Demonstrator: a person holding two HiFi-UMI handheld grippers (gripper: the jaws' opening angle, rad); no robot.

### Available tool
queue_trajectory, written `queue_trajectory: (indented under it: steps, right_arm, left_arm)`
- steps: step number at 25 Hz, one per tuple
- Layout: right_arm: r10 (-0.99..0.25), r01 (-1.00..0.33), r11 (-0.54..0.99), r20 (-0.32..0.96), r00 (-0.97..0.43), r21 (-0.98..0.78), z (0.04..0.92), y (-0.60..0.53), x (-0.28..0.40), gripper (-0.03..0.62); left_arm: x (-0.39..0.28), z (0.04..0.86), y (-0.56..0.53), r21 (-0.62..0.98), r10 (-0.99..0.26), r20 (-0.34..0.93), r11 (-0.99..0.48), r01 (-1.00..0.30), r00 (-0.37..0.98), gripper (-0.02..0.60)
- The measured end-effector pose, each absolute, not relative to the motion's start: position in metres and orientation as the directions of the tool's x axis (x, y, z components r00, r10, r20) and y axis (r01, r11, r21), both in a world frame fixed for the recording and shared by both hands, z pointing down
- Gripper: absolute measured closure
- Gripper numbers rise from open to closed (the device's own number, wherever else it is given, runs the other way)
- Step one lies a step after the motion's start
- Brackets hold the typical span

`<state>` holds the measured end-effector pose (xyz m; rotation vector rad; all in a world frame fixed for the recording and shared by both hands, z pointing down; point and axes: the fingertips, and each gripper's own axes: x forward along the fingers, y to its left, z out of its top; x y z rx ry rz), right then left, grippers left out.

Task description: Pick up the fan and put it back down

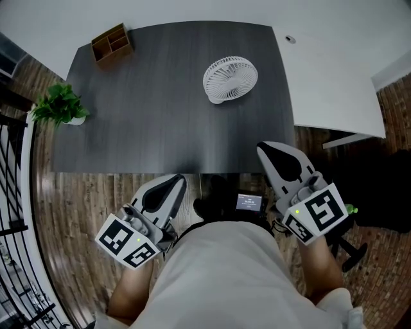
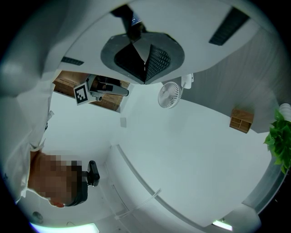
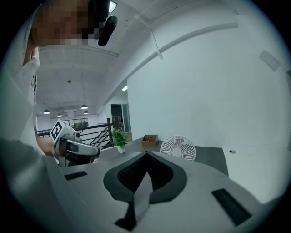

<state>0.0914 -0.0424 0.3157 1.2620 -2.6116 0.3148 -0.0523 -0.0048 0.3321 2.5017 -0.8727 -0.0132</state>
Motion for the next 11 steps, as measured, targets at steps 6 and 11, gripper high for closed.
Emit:
queue_trajectory:
  steps: [6, 11]
  right_arm:
    - [-0.742, -0.789, 0.608, 0.294, -0.602, -0.082, 0.3153, -0.0428, 0.0868, 0.585]
    - [-0.746, -0.788, 0.610, 0.281, -0.604, -0.077, 0.3164, -0.0471, 0.0817, 0.585]
  left_arm:
    - [-0.0557, 0.3329, -0.0025, 0.454, -0.588, 0.145, -0.675, -0.582, 0.795, 0.571]
    - [-0.0596, 0.3368, -0.0009, 0.451, -0.594, 0.146, -0.672, -0.588, 0.791, 0.571]
